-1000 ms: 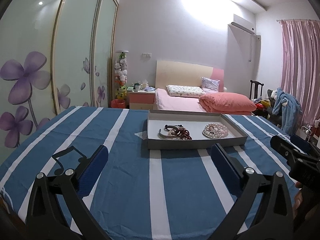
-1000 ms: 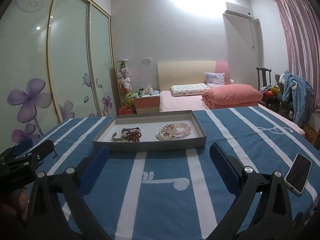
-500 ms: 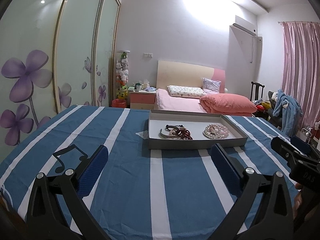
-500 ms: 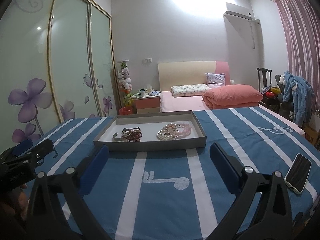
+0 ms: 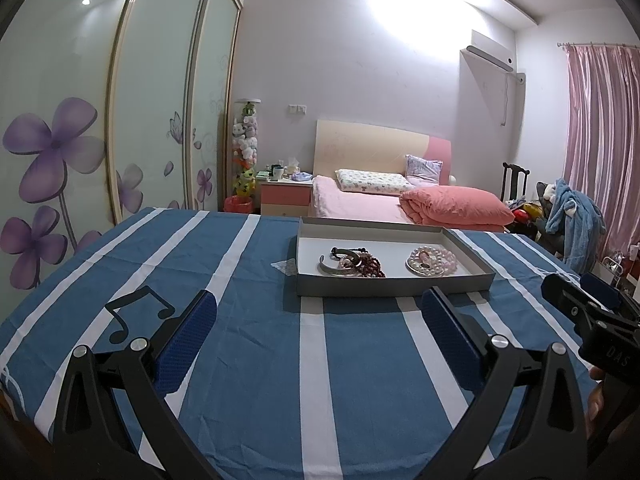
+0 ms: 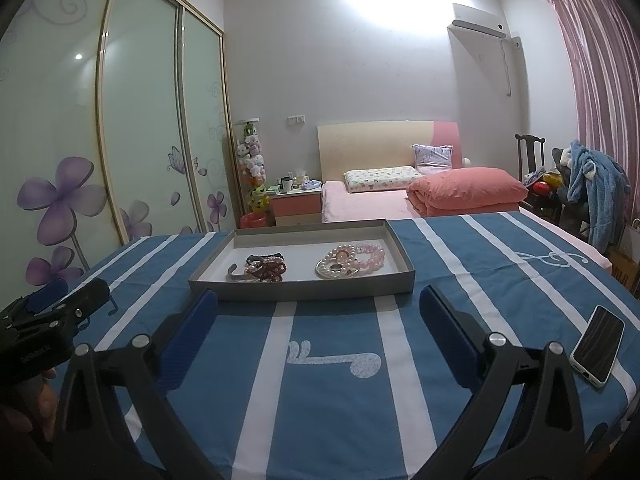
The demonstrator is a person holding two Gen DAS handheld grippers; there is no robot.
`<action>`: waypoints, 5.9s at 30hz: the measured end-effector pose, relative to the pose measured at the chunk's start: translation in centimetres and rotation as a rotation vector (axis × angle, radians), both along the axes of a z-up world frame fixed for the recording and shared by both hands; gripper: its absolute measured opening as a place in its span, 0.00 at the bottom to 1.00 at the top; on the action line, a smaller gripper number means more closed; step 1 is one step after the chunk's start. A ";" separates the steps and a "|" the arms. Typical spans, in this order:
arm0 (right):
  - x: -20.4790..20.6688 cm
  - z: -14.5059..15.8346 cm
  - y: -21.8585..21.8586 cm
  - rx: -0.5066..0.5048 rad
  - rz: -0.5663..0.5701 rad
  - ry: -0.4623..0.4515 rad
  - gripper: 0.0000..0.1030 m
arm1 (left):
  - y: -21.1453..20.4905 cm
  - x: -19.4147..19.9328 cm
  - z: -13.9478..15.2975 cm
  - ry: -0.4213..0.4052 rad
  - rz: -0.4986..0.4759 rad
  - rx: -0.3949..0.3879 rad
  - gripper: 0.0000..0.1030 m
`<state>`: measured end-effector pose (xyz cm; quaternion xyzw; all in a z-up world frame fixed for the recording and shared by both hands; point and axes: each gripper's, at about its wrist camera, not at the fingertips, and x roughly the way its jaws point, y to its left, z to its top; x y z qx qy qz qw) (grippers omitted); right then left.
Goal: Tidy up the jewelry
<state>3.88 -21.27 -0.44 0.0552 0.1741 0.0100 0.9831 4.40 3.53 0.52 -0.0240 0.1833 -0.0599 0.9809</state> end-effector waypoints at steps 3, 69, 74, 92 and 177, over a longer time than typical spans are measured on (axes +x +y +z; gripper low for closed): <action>0.0 0.0 0.0 0.001 0.000 0.000 0.96 | -0.1 0.0 0.0 0.000 0.000 0.001 0.98; 0.2 -0.7 0.5 0.007 0.000 0.013 0.96 | -0.4 0.0 -0.4 0.019 0.013 0.007 0.98; 0.3 -0.6 0.5 0.007 0.000 0.013 0.96 | -0.6 0.0 -0.5 0.021 0.014 0.009 0.98; 0.3 -0.6 0.5 0.007 0.000 0.015 0.96 | -0.4 0.2 -0.6 0.031 0.013 0.010 0.98; 0.2 -1.7 0.5 0.016 -0.013 0.044 0.96 | -0.2 0.4 -0.8 0.055 0.024 0.015 0.98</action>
